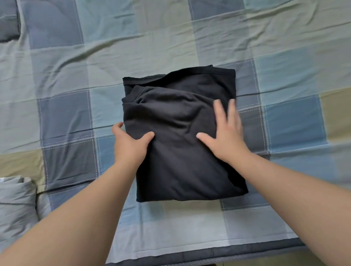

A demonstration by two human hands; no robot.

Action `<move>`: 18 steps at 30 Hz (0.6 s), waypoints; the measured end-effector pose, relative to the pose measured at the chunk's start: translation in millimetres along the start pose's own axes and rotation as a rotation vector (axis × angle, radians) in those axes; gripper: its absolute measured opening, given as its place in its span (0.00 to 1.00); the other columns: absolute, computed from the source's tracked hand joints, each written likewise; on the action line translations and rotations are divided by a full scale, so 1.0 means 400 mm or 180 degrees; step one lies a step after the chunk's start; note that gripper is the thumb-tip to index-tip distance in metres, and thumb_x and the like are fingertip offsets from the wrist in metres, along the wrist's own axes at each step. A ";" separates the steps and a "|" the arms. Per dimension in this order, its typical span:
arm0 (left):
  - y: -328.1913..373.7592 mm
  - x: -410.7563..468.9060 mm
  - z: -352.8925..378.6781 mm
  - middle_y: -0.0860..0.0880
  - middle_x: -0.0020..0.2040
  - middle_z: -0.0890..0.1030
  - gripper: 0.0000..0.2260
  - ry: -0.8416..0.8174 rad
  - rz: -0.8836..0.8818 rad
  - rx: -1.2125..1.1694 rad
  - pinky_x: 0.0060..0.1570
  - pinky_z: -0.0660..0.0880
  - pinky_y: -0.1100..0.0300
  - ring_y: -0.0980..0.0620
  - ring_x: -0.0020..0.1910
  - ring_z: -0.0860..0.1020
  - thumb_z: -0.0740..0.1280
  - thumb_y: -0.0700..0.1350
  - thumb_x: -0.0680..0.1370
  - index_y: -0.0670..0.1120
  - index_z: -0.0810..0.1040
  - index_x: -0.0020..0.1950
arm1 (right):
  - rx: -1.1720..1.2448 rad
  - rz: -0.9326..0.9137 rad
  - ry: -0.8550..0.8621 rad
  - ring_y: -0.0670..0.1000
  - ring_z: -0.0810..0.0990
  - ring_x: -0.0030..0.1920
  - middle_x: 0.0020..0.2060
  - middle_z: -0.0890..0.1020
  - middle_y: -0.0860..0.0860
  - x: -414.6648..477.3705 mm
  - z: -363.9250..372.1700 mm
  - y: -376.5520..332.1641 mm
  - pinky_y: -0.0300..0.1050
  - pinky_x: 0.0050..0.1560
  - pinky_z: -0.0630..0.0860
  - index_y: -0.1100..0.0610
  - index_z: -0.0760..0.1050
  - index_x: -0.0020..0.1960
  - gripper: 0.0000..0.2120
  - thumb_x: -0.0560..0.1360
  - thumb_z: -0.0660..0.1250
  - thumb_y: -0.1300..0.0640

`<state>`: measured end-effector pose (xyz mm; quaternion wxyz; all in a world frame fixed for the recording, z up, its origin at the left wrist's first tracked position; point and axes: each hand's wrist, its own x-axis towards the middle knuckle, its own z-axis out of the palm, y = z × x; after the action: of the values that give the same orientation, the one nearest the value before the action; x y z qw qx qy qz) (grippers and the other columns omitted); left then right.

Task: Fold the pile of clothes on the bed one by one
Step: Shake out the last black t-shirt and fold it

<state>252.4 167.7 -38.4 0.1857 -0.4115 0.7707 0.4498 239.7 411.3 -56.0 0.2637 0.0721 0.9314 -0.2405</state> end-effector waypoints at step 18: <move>-0.085 -0.108 0.001 0.51 0.83 0.48 0.33 -0.1258 0.1880 0.2974 0.78 0.49 0.45 0.46 0.81 0.47 0.67 0.60 0.77 0.62 0.57 0.79 | 0.2593 0.0999 -0.0749 0.50 0.84 0.56 0.56 0.85 0.48 -0.016 -0.079 -0.013 0.50 0.60 0.79 0.50 0.76 0.63 0.23 0.71 0.76 0.61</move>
<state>305.2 179.7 -28.5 0.3543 0.0378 0.9200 0.1633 229.5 422.1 -27.0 0.3512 0.2825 0.7022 -0.5511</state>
